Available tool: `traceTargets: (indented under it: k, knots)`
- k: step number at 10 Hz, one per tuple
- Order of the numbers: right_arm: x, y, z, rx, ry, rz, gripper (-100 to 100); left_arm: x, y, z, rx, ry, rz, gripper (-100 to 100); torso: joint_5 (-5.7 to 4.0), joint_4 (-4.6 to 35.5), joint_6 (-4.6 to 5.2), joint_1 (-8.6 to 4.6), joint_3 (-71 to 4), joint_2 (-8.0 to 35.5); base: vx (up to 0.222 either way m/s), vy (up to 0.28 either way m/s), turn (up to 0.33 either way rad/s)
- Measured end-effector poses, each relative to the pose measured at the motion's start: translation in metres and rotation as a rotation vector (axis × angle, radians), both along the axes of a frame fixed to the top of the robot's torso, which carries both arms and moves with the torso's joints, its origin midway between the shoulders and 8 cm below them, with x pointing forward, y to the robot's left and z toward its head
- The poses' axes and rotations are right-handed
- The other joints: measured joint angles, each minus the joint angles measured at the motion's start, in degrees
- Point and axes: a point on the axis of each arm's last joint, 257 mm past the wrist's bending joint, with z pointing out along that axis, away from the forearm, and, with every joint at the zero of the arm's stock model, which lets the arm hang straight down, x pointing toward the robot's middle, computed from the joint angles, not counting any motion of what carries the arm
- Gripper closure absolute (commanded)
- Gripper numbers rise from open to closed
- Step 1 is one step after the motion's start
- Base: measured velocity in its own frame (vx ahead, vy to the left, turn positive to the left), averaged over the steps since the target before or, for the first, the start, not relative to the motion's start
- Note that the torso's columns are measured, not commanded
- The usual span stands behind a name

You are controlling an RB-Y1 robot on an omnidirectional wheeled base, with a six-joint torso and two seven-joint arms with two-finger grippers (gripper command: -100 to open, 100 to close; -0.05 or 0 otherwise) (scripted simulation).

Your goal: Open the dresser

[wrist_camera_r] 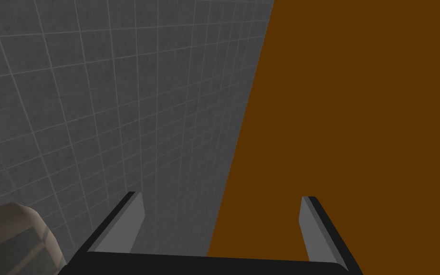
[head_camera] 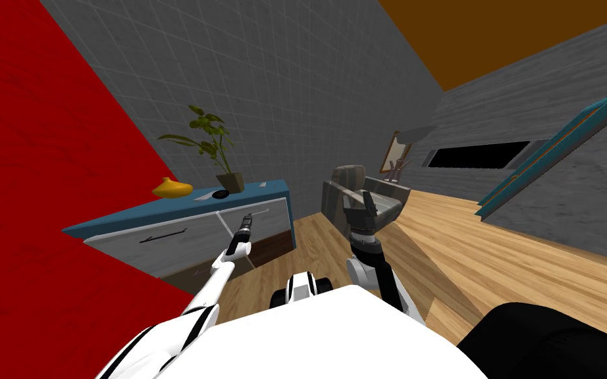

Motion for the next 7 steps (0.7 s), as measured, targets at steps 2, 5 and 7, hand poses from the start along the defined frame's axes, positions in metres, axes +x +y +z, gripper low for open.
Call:
traceTargets:
  k: [2, 5, 7]
  knots:
    - [0.000, 0.000, 0.000, 0.000, 0.000, 0.000, 0, -0.009, -0.007, -0.001, 0.001, -0.001, -0.016, 100, 0.06, -0.1, 0.04, 0.04, 0.0, 0.0, 0.025, 0.000, 0.004]
    - [0.000, 0.000, 0.000, 0.000, 0.000, 0.000, 0, -0.020, -0.026, -0.005, 0.003, -0.004, -0.051, 100, 0.11, -0.2, 0.04, 0.09, -0.1, -0.2, 0.071, 0.011, 0.085]
    - [0.000, 0.000, 0.000, 0.000, 0.000, 0.000, 0, -0.027, -0.026, 0.000, 0.005, -0.016, -0.056, 100, 0.06, -0.1, 0.13, -0.03, 0.0, 0.0, 0.042, 0.009, 0.084]
